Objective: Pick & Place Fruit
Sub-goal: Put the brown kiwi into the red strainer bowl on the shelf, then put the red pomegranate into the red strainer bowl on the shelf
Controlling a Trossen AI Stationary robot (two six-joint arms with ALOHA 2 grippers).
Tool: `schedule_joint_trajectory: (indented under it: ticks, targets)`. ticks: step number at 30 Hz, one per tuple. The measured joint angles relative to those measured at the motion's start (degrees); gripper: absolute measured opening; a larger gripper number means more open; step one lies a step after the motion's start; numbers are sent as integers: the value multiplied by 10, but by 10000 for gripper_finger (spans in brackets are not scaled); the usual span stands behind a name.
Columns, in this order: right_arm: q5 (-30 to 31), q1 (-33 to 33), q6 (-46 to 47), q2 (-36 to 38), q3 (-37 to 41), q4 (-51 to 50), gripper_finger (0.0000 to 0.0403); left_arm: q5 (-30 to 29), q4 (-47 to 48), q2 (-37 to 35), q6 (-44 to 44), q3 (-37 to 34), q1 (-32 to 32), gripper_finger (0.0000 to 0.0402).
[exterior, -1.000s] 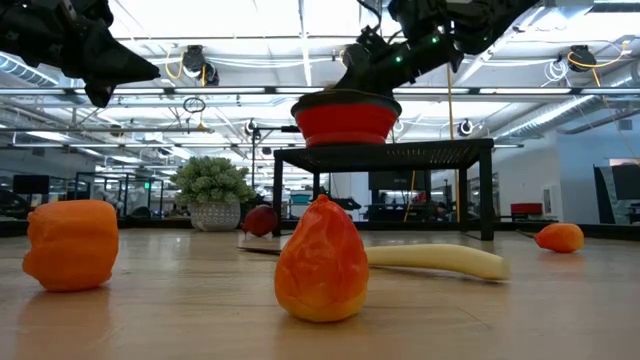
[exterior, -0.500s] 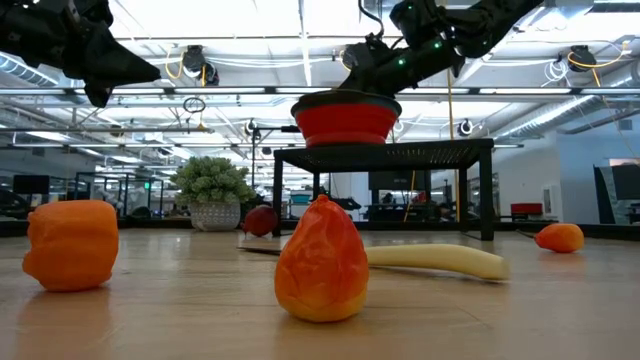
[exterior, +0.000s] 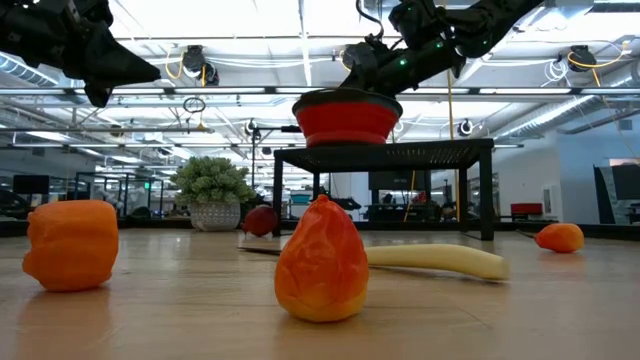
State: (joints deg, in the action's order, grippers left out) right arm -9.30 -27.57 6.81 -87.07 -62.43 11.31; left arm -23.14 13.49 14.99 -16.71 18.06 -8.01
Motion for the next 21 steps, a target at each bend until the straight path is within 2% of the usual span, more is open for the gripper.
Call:
schedule_joint_trajectory:
  ticks: [12,16,21]
  targets:
    - [0,0,0,9,0,34,249,0,0,0,0,0,0,24]
    - [0,2,-1,35,0,46,249,0,0,0,0,0,0,24]
    - [0,7,-4,80,0,12,233,0,0,0,0,0,0,24]
